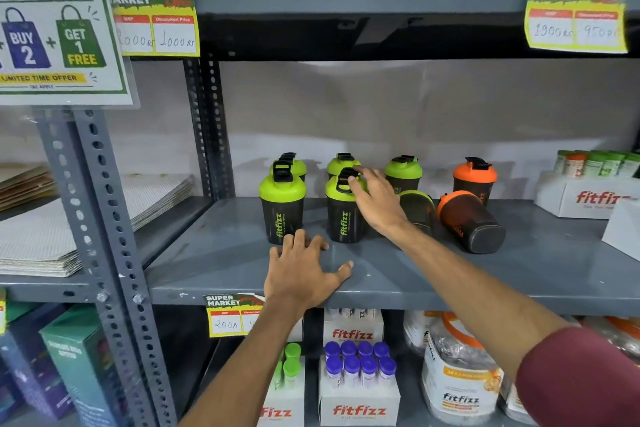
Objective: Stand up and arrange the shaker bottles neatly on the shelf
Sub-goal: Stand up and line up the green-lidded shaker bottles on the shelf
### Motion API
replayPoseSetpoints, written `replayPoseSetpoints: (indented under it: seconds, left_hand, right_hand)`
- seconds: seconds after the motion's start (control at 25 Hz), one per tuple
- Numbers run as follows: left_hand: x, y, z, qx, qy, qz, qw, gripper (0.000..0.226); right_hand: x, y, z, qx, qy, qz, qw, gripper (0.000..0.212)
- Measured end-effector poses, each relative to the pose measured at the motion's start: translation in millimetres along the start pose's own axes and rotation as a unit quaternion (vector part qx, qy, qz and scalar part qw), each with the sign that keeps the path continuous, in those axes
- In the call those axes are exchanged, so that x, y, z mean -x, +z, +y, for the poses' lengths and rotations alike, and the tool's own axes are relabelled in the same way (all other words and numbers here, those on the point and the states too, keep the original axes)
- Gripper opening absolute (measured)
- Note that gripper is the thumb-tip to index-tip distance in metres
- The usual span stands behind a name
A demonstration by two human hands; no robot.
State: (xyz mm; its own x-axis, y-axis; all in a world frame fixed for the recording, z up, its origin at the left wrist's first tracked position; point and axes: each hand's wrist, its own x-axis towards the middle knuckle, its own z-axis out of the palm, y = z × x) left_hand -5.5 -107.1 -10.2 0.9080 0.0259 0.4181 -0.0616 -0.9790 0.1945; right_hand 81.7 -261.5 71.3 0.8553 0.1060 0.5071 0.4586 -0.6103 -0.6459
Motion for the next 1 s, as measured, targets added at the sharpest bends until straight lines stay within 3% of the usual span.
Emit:
replayPoseSetpoints:
  seconds: [0.08, 0.16, 0.28, 0.44, 0.64, 1.0]
  left_hand:
    - [1, -2, -1, 0.006, 0.003, -0.005, 1.000, 0.070]
    - [1, -4, 1, 0.007, 0.007, -0.010, 1.000, 0.069]
    - [2, -6, 10, 0.000, -0.005, -0.019, 1.000, 0.069]
    - [-2, 3, 53, 0.032, 0.026, -0.053, 0.998, 0.066]
    - [-17, 19, 108, 0.040, 0.062, -0.058, 0.996, 0.062]
    - [-24, 34, 103, 0.004, 0.070, -0.048, 0.996, 0.065]
  right_hand:
    - [-1, -9, 2, -0.004, 0.014, -0.017, 1.000, 0.055]
    - [-1, -30, 8, 0.008, 0.004, 0.031, 0.999, 0.059]
    - [-5, -65, 28, 0.123, 0.011, 0.081, 0.989, 0.056]
    - [-2, -80, 51, 0.315, 0.108, -0.010, 0.943, 0.071]
    - [-11, -69, 57, 0.255, 0.189, -0.106, 0.942, 0.099]
    - [-10, -79, 77, 0.218, 0.126, -0.100, 0.963, 0.087]
